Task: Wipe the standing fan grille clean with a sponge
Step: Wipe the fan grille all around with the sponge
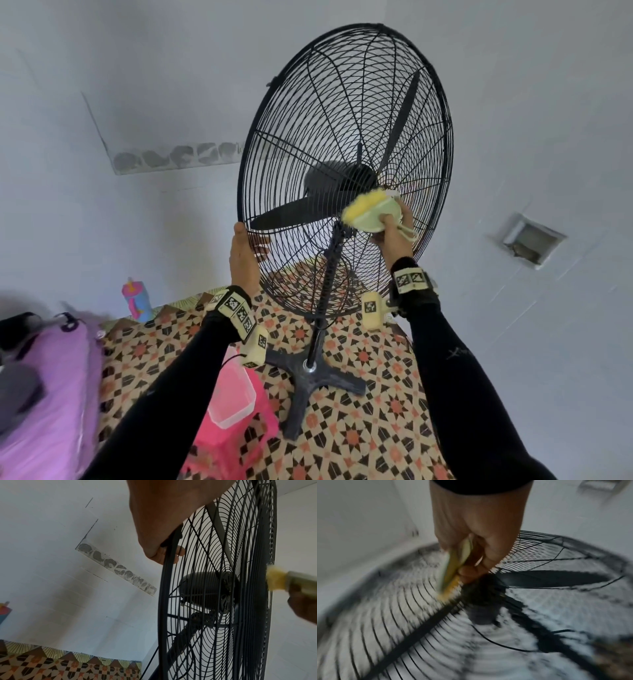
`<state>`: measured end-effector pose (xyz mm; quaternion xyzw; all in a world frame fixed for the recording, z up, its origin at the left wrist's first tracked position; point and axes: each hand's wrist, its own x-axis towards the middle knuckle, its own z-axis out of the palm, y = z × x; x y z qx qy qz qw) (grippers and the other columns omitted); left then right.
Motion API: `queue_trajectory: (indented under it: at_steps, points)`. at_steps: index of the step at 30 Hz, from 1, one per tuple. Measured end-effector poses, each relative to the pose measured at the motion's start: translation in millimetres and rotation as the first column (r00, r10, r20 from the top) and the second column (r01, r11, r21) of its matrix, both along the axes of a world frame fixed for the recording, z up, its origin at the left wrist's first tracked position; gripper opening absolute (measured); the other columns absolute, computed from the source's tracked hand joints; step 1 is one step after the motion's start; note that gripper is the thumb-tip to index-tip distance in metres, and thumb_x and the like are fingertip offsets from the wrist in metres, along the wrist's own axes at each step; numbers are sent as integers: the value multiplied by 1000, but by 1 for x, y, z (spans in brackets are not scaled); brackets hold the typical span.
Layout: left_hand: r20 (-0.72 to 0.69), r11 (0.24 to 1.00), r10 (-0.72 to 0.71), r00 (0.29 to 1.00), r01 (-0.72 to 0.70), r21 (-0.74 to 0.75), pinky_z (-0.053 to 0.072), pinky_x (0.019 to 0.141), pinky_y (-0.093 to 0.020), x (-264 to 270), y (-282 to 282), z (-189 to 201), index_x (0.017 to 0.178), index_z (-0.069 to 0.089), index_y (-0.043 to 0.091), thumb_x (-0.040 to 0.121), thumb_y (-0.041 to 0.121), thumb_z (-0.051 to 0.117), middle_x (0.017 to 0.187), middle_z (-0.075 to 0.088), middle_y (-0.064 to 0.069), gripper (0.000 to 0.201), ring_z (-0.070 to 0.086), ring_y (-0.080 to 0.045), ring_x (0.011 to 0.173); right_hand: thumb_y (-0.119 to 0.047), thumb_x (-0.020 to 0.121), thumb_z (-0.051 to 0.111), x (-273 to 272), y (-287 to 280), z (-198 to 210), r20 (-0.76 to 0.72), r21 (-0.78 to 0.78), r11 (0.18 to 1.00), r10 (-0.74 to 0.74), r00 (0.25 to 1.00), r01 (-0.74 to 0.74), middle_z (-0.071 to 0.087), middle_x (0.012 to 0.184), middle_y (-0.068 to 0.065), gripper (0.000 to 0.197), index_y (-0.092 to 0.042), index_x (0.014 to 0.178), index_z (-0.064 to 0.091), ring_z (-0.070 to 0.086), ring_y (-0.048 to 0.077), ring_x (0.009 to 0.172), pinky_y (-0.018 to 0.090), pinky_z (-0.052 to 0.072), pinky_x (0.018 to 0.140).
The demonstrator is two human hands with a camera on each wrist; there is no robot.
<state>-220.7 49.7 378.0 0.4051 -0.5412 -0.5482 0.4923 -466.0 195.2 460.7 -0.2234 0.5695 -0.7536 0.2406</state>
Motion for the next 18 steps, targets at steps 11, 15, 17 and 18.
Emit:
queue_trajectory:
  at_steps: [11, 15, 17, 18]
  points:
    - [-38, 999, 30, 999, -30, 21, 42, 114, -62, -3, -4, -4, 137, 63, 30, 89, 93, 19, 130, 71, -7, 90, 64, -36, 124, 1, 94, 58, -4, 6, 16, 223, -201, 980, 51, 974, -5, 44, 137, 9, 56, -23, 144, 51, 52, 34, 120, 36, 63, 76]
    - [-8, 999, 11, 1000, -11, 43, 38, 118, -61, -3, -9, -6, 144, 58, 28, 84, 97, 16, 140, 66, -7, 101, 60, -35, 132, -3, 91, 64, -4, 8, -8, 251, 33, 986, -168, 953, 165, 47, 143, 15, 43, -22, 130, 59, 56, 36, 117, 31, 62, 62]
    - [1, 999, 22, 1000, -22, 42, 37, 119, -59, -3, -6, -4, 148, 55, 25, 83, 98, 13, 145, 62, -7, 106, 57, -33, 135, -4, 90, 65, -12, 10, 0, 223, 49, 984, -180, 958, 173, 51, 140, 16, 40, -20, 126, 59, 60, 34, 115, 37, 64, 69]
    - [2, 999, 22, 1000, -22, 44, 37, 120, -58, -3, -5, -6, 148, 54, 25, 84, 98, 13, 146, 62, -6, 106, 57, -33, 136, -3, 91, 64, -15, 10, 6, 208, -7, 992, -125, 970, 129, 52, 138, 15, 41, -20, 129, 57, 60, 33, 114, 42, 64, 76]
